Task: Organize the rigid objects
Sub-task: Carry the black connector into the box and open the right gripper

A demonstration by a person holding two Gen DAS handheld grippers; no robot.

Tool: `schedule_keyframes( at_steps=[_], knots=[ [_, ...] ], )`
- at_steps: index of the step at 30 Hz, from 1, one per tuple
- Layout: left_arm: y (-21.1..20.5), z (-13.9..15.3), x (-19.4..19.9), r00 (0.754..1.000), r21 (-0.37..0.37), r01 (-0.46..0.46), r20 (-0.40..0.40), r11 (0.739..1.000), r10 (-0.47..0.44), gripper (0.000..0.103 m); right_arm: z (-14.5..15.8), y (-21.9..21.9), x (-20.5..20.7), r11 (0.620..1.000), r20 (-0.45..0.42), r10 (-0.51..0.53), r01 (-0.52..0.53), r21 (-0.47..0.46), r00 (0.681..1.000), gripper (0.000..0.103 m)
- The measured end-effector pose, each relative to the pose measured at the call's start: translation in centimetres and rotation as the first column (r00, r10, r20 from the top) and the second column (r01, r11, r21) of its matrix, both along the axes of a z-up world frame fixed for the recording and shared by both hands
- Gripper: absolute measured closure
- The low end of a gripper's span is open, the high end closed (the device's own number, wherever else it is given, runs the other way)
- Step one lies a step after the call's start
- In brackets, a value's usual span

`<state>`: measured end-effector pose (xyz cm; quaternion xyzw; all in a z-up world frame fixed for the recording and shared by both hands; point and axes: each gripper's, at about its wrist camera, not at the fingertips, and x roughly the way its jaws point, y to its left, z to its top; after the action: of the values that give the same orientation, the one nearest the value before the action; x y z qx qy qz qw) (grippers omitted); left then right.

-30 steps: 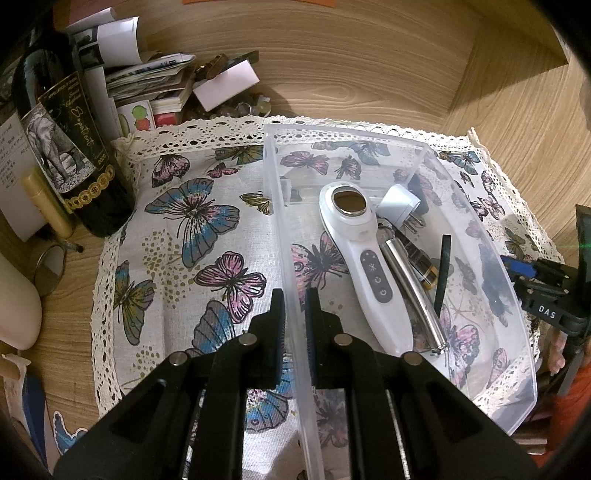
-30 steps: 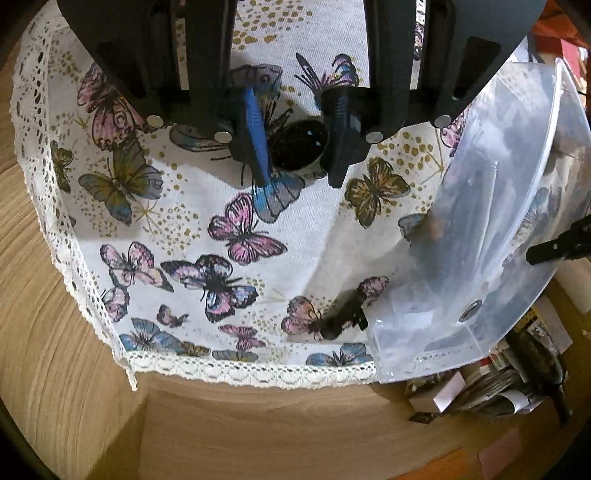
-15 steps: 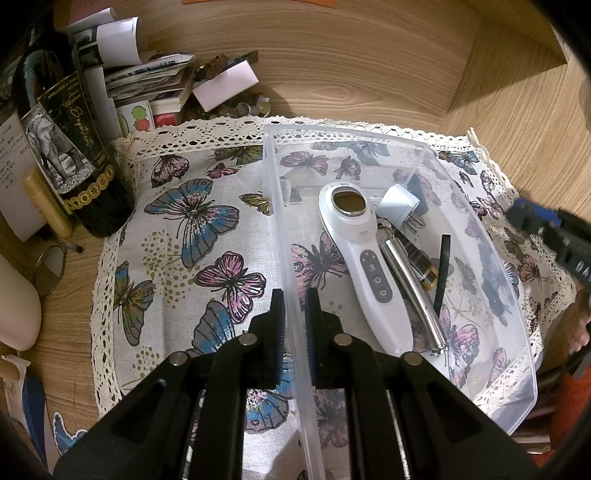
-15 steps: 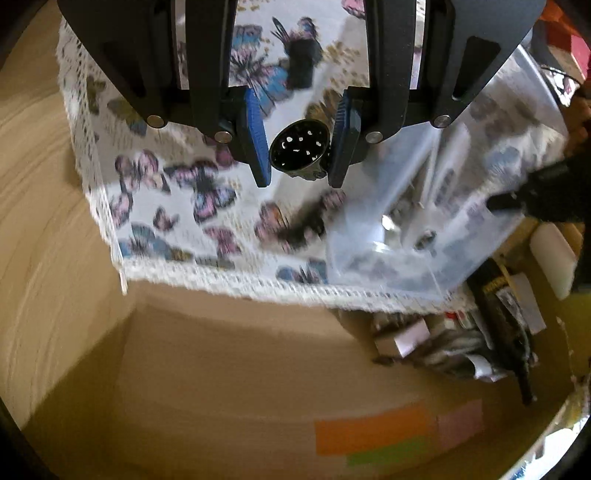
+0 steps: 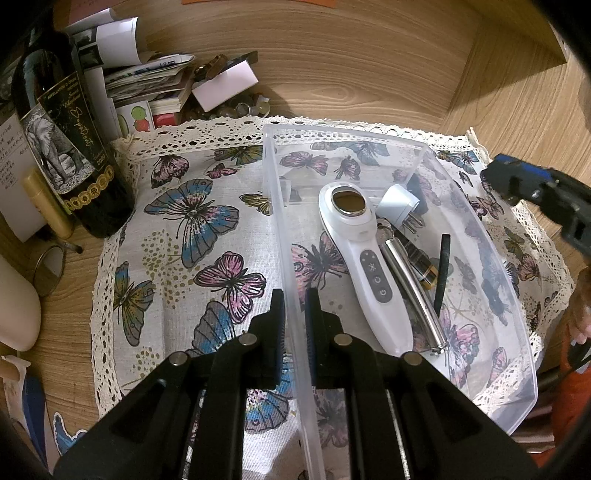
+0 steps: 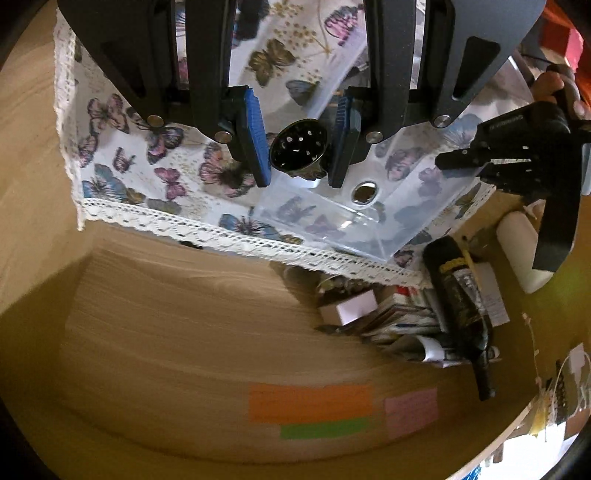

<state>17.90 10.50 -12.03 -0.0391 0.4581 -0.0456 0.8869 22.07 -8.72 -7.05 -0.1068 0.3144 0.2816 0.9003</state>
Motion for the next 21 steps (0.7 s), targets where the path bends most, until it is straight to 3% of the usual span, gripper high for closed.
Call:
schedule_keyframes(
  at_steps=[8,21],
  knots=[
    [0.0,0.0,0.0,1.0,0.002,0.003,0.001,1.0,-0.003,0.093,-2.5,1.9,0.4,0.998,-0.07,0.045,-0.048,-0.045,0.997,0.074],
    [-0.1,0.0,0.0,1.0,0.001,0.003,0.002,1.0,-0.003,0.093,-3.8,3.6,-0.4,0.989,-0.072,0.085,-0.093,-0.113,0.994,0.074]
  ],
)
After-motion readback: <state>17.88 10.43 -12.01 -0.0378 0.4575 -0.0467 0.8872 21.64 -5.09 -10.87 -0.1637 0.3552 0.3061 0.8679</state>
